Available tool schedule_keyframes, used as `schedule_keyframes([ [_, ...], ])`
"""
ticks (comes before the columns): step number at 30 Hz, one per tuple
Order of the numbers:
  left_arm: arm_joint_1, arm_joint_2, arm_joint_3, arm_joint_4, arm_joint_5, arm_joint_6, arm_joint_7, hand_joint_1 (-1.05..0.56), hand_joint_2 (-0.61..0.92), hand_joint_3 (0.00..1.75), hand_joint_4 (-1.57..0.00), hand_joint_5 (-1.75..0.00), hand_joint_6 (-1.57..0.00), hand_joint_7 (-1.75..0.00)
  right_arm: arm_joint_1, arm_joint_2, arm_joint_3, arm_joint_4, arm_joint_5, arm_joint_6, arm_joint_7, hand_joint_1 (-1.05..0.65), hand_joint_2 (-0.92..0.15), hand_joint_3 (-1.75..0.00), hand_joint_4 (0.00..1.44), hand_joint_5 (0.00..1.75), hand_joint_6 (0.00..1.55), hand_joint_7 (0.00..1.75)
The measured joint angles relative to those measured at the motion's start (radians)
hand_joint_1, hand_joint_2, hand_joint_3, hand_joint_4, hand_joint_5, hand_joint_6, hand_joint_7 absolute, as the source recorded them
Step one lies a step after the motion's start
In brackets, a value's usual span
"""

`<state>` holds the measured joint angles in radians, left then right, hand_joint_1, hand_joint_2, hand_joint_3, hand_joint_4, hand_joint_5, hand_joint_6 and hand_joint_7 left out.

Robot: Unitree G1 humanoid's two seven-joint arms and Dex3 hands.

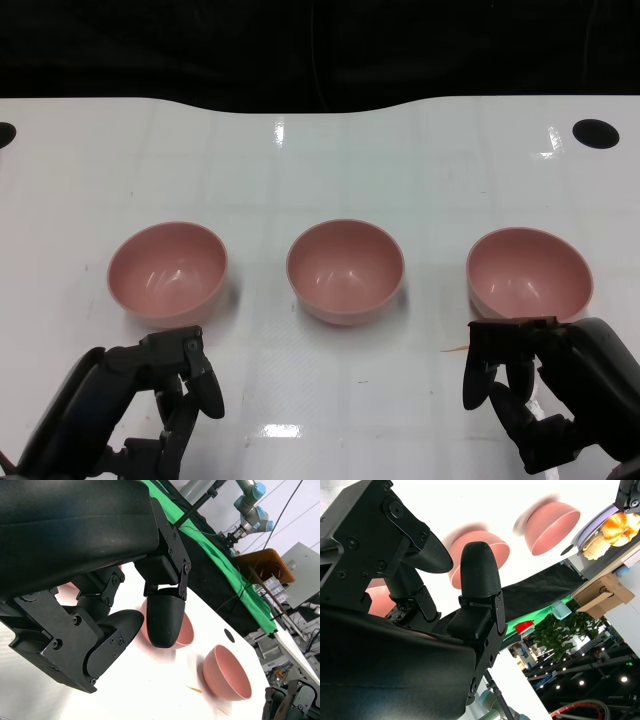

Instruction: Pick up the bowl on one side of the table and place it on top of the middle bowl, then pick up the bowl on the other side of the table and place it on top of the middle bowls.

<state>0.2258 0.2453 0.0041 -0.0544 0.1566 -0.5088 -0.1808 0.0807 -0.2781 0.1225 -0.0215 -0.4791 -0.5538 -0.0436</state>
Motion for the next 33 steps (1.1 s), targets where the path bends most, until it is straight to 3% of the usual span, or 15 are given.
schedule_keyframes([
  [20, -0.003, 0.010, 0.002, 0.020, 0.005, -0.008, 0.000, -0.08, 0.33, 1.46, -0.87, -1.73, -0.79, -1.56, -0.008, 0.002, 0.002, 0.001, -0.012, 0.010, -0.017, -0.10, -0.13, -1.66, 0.93, 1.75, 0.84, 1.44],
  [24, -0.003, 0.010, 0.002, 0.020, 0.006, -0.008, 0.001, -0.08, 0.33, 1.46, -0.87, -1.72, -0.79, -1.56, -0.008, 0.002, 0.001, 0.001, -0.035, 0.017, -0.030, -0.10, -0.15, -1.61, 0.89, 1.75, 0.87, 1.29],
  [27, -0.003, 0.010, 0.002, 0.020, 0.006, -0.008, 0.001, -0.08, 0.34, 1.44, -0.86, -1.72, -0.79, -1.54, -0.008, 0.003, -0.001, 0.001, -0.044, 0.030, -0.047, -0.11, -0.30, -1.35, 0.83, 1.60, 0.87, 0.97],
  [29, -0.003, 0.010, 0.002, 0.020, 0.007, -0.009, 0.001, -0.08, 0.35, 1.44, -0.86, -1.72, -0.79, -1.53, -0.011, 0.005, -0.004, 0.000, -0.064, 0.056, -0.063, -0.15, -0.43, -1.03, 0.75, 1.41, 0.83, 0.73],
  [32, -0.003, 0.010, 0.002, 0.022, 0.008, -0.017, 0.001, -0.08, 0.35, 1.44, -0.87, -1.71, -0.80, -1.52, -0.018, 0.007, -0.009, -0.001, -0.089, 0.091, -0.090, -0.19, -0.53, -0.76, 0.69, 1.21, 0.80, 0.53],
  [33, -0.003, 0.010, 0.002, 0.023, 0.009, -0.019, 0.001, -0.08, 0.35, 1.44, -0.87, -1.71, -0.80, -1.52, -0.020, 0.007, -0.010, -0.003, -0.099, 0.097, -0.099, -0.21, -0.60, -0.60, 0.66, 1.13, 0.77, 0.46],
])
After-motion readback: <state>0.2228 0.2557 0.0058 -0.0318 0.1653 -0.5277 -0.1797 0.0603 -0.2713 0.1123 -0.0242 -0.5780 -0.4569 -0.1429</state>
